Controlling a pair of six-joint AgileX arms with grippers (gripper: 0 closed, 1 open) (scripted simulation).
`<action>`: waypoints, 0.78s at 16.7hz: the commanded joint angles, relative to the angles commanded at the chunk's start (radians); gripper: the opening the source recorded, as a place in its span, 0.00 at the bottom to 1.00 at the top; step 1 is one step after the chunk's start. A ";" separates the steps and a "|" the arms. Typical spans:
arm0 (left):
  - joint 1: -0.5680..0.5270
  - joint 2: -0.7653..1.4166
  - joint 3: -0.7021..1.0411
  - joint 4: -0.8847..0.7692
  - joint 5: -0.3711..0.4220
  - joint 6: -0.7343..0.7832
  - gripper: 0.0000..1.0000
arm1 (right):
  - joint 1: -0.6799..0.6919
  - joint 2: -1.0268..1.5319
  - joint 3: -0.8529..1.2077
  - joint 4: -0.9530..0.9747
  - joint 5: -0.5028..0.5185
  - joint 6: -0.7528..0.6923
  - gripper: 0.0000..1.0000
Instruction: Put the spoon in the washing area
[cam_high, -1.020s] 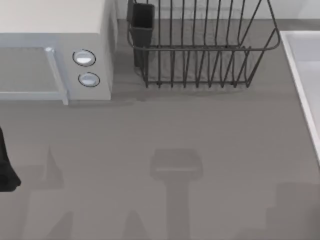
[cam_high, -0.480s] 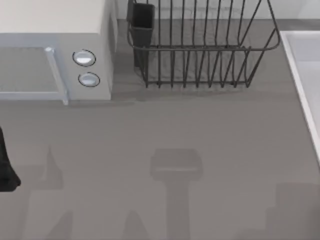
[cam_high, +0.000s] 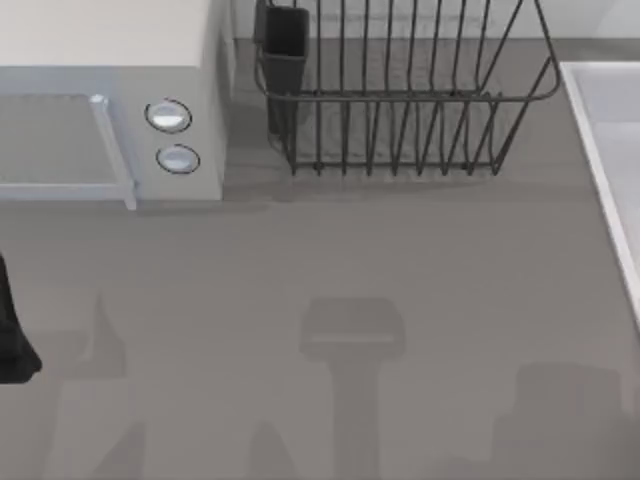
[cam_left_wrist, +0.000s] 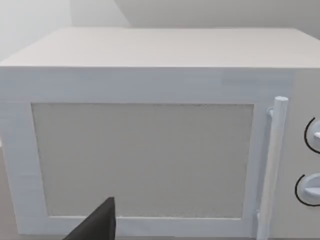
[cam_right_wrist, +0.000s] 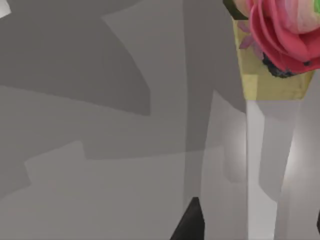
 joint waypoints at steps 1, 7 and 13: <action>0.000 0.000 0.000 0.000 0.000 0.000 1.00 | 0.000 -0.018 0.030 -0.064 0.000 -0.001 0.00; 0.000 0.000 0.000 0.000 0.000 0.000 1.00 | 0.007 -0.108 0.168 -0.286 0.000 -0.008 0.00; 0.000 0.000 0.000 0.000 0.000 0.000 1.00 | 0.005 -0.096 0.177 -0.289 0.000 -0.006 0.00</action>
